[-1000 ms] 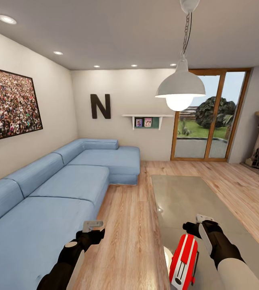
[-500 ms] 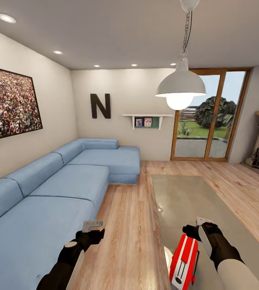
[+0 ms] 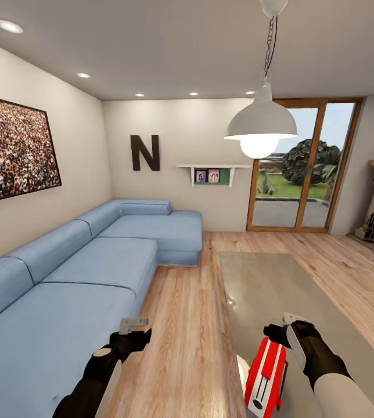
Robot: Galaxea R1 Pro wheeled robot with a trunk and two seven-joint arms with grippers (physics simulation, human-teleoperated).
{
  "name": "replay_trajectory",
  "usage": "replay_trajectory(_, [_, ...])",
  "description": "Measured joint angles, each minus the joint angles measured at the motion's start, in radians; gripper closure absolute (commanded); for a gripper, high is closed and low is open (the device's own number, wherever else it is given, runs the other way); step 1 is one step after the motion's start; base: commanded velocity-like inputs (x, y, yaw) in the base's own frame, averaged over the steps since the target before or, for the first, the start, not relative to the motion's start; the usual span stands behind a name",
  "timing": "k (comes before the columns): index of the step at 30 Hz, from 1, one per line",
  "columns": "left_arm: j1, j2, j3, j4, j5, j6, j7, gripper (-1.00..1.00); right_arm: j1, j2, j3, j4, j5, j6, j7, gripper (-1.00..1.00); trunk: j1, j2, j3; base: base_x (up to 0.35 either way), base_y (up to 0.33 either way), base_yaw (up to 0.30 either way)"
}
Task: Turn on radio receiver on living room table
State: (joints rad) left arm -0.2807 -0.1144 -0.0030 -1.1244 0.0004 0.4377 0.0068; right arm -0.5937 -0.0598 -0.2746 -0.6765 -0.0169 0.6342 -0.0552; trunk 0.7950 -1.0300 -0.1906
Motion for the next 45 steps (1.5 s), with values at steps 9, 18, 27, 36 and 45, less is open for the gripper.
replay_trajectory(9, [0.000, -0.001, -0.003, 0.000, -0.002, 0.001, 0.001, -1.00, 0.000, 0.000, 0.001, 0.000, 0.000, 0.000, 0.000, -1.00, 0.000, 0.000, 0.000, 0.158, 0.000, 0.000])
replay_trajectory(18, [0.000, -0.001, -0.001, 0.000, -0.002, -0.002, 0.001, -1.00, 0.000, 0.000, 0.000, 0.000, 0.000, 0.000, 0.000, -1.00, 0.000, 0.000, 0.000, 0.022, 0.000, 0.000])
replay_trajectory(27, [0.000, -0.001, -0.003, 0.000, -0.003, -0.002, 0.001, -1.00, 0.000, -0.001, -0.058, 0.016, 0.000, 0.001, -0.001, -1.00, 0.000, 0.000, 0.000, 0.000, 0.000, 0.000])
replay_trajectory(36, [0.000, 0.001, -0.003, 0.000, -0.004, -0.003, 0.002, -1.00, 0.000, -0.002, -0.113, 0.040, 0.000, 0.001, -0.004, -1.00, 0.023, -0.042, -0.019, 0.000, 0.000, 0.000])
replay_trajectory(45, [0.000, 0.001, -0.003, 0.000, -0.004, -0.004, 0.002, -1.00, 0.000, -0.002, -0.100, 0.040, 0.006, 0.003, -0.004, -1.00, 0.046, -0.084, -0.038, 0.000, 0.000, 0.000])
